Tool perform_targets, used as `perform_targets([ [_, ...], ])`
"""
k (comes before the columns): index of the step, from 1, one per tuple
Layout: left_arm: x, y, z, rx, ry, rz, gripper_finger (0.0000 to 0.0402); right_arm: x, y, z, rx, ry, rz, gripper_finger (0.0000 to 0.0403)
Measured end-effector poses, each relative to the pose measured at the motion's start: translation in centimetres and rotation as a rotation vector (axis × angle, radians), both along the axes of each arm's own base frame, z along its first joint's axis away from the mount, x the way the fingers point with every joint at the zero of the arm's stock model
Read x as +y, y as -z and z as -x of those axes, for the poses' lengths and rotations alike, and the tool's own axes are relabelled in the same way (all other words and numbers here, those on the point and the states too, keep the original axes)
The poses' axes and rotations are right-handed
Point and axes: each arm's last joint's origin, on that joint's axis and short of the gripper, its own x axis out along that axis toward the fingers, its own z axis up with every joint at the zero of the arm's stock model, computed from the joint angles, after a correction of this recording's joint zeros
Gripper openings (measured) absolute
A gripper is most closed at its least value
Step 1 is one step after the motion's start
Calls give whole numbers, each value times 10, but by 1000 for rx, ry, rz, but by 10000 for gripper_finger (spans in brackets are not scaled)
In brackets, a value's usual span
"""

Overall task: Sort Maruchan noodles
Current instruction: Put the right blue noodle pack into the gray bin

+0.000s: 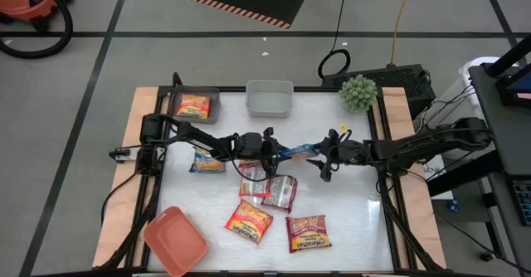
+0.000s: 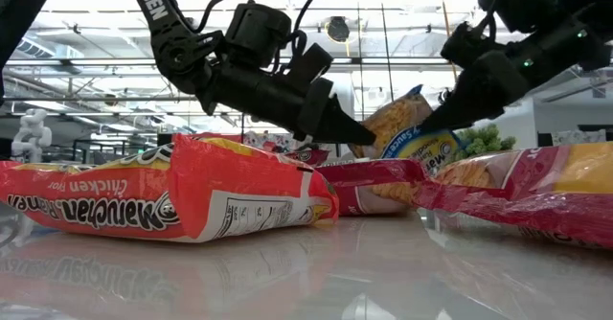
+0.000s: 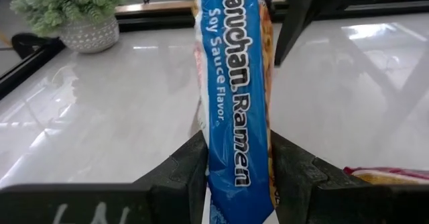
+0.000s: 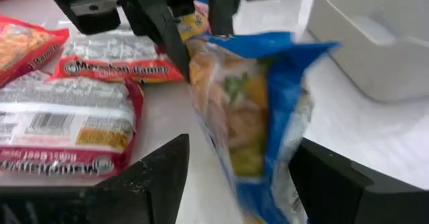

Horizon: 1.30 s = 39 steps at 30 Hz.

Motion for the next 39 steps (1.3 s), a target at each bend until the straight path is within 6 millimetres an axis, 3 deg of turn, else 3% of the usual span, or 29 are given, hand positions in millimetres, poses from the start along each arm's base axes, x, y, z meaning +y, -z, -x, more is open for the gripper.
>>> perform_targets([
  [6,-1,-2,-1,-25,41,11,129,1,13,-13,14,-41,63,235],
  [10,-1,-2,-1,-23,42,11,129,1,19,-16,38,-63,99,209],
  [18,-1,-2,0,-18,44,8,129,1,16,-16,30,-84,127,139],
  [23,-1,-2,-1,-22,39,23,133,1,13,-15,22,-102,142,124],
  [31,-7,-8,0,-34,-3,106,230,-6,10,-15,0,-105,124,122],
  [35,-14,-25,5,-12,-22,80,263,-12,7,-16,-16,-113,104,121],
  [39,-19,-51,19,60,-104,15,270,-19,-1,-22,-38,-117,114,120],
])
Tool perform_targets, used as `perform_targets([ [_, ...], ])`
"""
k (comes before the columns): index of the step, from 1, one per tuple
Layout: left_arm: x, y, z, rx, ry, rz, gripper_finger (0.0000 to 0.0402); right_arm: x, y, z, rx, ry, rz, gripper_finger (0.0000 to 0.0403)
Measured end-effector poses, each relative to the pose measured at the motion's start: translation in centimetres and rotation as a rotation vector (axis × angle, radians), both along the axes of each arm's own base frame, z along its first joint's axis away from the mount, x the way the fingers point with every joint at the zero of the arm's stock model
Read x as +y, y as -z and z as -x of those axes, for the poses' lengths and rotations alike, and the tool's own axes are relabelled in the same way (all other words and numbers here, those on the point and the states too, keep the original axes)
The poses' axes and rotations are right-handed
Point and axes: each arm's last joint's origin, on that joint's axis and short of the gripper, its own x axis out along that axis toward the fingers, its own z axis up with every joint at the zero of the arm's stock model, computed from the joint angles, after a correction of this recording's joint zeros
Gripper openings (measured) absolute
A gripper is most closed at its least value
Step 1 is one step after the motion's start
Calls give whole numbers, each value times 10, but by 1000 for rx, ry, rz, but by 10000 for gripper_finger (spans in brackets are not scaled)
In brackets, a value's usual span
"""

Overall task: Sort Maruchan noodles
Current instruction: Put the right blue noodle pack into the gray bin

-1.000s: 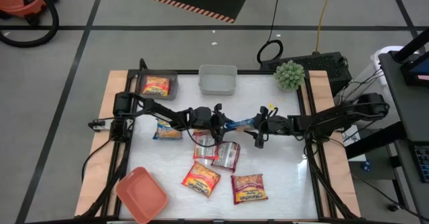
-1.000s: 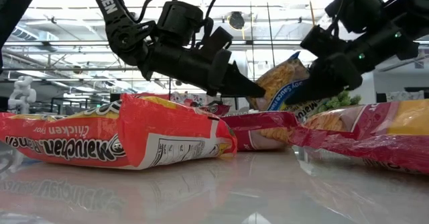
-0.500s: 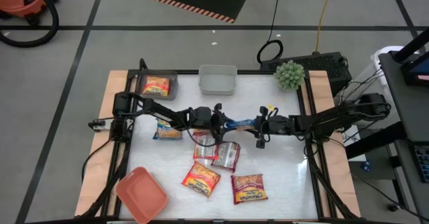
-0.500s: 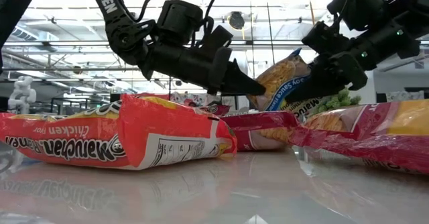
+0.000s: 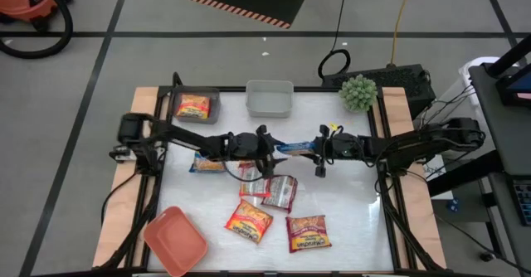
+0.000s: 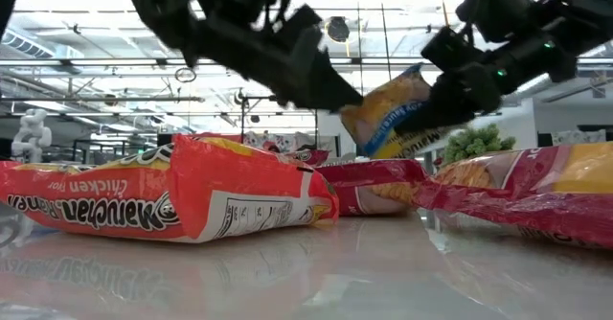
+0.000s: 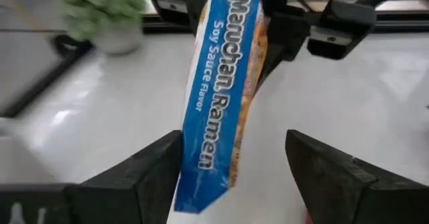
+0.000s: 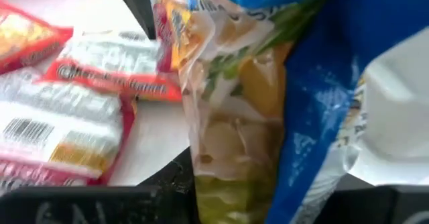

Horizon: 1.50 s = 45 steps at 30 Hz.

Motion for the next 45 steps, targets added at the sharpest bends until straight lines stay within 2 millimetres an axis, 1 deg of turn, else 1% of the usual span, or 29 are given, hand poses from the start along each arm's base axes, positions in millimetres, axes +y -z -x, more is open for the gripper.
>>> perform_targets([
  [3,-3,-20,16,77,-96,-41,270,-6,-17,-10,-58,-4,14,120],
  [7,-5,-42,40,139,-217,-47,270,-15,-39,-21,-124,12,38,120],
  [10,-5,-56,57,181,-254,-21,271,-25,-56,-27,-176,50,51,120],
  [13,-5,-65,69,210,-265,2,271,-36,-72,-32,-221,124,70,120],
  [15,-5,-66,77,256,-267,-3,271,-42,-81,-35,-249,166,83,120],
  [17,-5,-69,79,254,-267,-3,271,-48,-89,-37,-277,199,95,120],
  [19,-5,-66,85,290,-265,-13,271,-53,-95,-41,-318,212,111,120],
  [21,-3,-66,84,263,-266,-13,271,-58,-103,-44,-375,227,129,119],
  [24,4,-53,91,326,-278,-37,271,-68,-111,-53,-455,245,137,119],
  [26,11,-50,93,321,-301,-39,271,-75,-108,-61,-448,218,115,119],
  [28,19,-47,96,332,-325,-42,271,-85,-107,-73,-447,219,90,119],
  [30,24,-42,98,359,-336,-50,271,-96,-99,-85,-394,215,56,119],
  [32,27,-41,99,367,-333,-64,271,-110,-94,-98,-364,229,41,119],
  [36,30,-42,98,371,-298,-77,271,-134,-78,-119,-245,258,-15,121],
  [38,31,-43,98,363,-285,-75,271,-143,-65,-123,-170,261,-53,124],
  [41,33,-45,99,356,-283,-73,271,-152,-48,-125,-111,283,-75,125],
  [45,34,-46,98,334,-272,-57,271,-163,-40,-124,-109,302,-84,126],
])
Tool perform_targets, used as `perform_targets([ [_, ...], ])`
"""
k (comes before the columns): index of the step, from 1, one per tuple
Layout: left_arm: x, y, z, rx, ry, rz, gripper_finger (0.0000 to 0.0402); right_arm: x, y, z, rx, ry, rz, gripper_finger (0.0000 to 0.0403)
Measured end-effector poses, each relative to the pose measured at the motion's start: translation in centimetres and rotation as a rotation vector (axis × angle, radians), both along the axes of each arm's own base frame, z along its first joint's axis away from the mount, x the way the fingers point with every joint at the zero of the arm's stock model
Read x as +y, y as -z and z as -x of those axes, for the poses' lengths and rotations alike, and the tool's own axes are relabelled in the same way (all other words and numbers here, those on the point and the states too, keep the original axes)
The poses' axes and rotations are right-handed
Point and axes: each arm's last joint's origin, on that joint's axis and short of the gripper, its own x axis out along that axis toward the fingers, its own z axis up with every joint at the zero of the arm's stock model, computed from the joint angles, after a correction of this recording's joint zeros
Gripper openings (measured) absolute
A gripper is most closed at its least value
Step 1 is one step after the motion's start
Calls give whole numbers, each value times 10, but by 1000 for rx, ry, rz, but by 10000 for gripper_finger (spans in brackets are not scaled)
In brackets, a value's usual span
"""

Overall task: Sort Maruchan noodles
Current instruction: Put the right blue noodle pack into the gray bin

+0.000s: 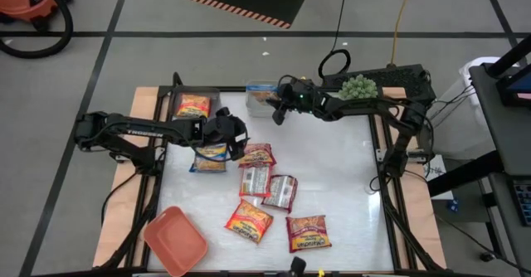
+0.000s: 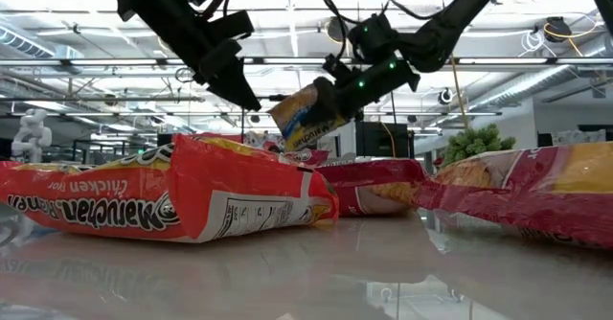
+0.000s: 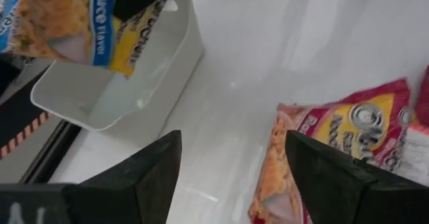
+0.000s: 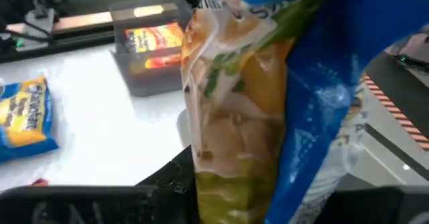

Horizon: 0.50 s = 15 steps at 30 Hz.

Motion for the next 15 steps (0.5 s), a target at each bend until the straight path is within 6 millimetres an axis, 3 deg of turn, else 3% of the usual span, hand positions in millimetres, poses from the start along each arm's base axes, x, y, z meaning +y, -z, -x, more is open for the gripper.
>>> perform_targets([
  [7,-5,-1,-2,-29,2,24,271,-15,10,2,-51,-28,-56,127],
  [15,-14,-3,-4,-51,31,29,271,-16,12,2,-47,-47,-63,127],
])
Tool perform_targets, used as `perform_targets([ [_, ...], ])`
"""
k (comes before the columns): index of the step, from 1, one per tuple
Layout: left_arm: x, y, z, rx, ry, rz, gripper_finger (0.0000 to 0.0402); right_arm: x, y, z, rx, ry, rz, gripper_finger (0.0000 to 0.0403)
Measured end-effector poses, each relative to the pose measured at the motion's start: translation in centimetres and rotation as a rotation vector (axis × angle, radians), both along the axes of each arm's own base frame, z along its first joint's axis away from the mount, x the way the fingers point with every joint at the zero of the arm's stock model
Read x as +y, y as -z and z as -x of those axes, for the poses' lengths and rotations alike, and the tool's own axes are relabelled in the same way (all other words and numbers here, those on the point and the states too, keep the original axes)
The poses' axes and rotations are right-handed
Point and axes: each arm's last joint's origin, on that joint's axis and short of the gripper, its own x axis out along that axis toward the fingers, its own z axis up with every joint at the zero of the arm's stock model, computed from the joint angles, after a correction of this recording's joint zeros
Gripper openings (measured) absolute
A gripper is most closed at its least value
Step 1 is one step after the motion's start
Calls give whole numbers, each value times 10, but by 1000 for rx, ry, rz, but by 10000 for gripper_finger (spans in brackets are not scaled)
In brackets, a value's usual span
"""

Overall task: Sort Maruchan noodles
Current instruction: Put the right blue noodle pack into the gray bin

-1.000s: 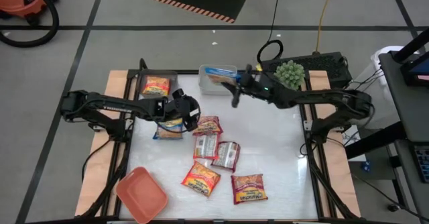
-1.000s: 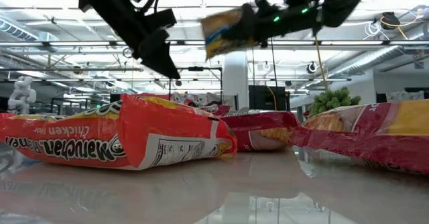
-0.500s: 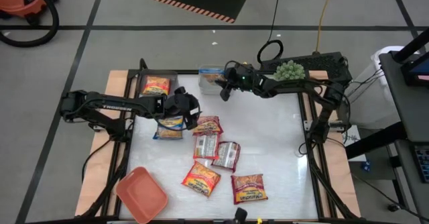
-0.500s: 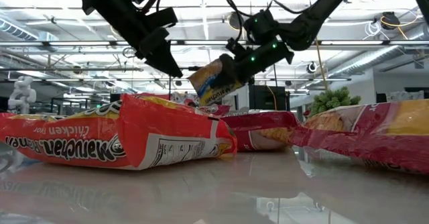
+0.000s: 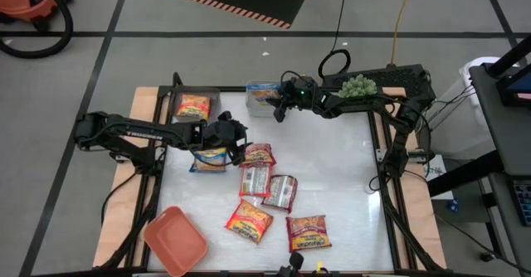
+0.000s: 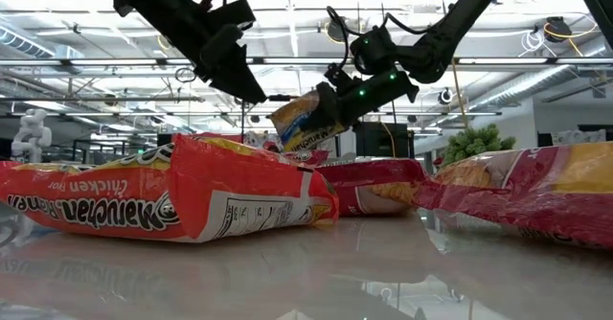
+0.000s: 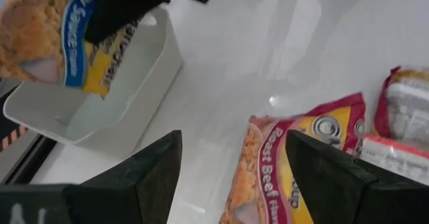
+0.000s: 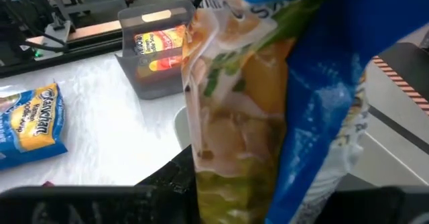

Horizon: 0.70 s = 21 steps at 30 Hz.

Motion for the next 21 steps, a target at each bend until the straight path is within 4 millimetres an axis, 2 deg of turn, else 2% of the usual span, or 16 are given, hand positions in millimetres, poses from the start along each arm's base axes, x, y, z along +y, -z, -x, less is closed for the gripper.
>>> perform_targets([
  [9,-1,-4,-3,-45,8,-6,271,-1,0,0,-7,36,-11,129],
  [17,-4,-6,-5,-79,13,-3,271,-5,21,-6,-10,51,-47,157],
  [21,-7,-6,-5,-71,35,-18,271,-5,22,-6,-6,47,-42,169],
])
